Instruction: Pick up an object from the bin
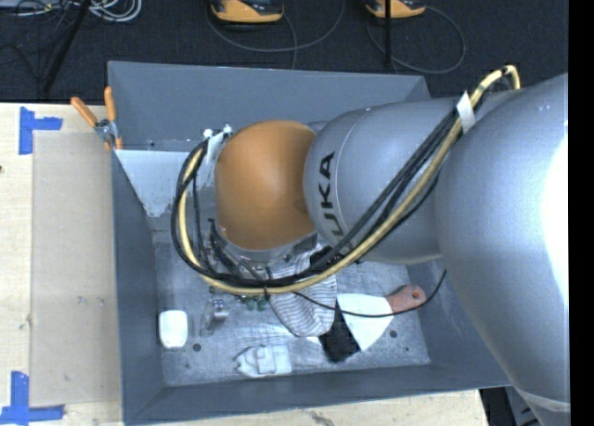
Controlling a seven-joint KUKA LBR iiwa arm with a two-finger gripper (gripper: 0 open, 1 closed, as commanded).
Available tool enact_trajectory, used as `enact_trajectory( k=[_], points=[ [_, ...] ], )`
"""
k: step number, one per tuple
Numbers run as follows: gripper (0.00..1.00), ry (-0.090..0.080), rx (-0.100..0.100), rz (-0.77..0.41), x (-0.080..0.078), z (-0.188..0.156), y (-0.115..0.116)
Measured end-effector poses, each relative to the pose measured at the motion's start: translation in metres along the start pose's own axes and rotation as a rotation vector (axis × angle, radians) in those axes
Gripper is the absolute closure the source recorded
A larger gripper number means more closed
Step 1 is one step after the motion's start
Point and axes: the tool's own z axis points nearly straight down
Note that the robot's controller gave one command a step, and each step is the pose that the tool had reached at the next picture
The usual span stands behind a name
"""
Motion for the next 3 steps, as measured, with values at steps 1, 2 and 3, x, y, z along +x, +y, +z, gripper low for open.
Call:
enact_trajectory(
  k=[1, 2, 3],
  points=[
    [0.0, -0.007, -0.002, 0.003, -0.002, -0.004, -0.001],
    [0.0, -0.012, -0.002, -0.071, 0.029, 0.039, 0.008],
    [0.0, -0.011, -0.002, -0.205, 0.019, 0.078, 0.007]
  ],
)
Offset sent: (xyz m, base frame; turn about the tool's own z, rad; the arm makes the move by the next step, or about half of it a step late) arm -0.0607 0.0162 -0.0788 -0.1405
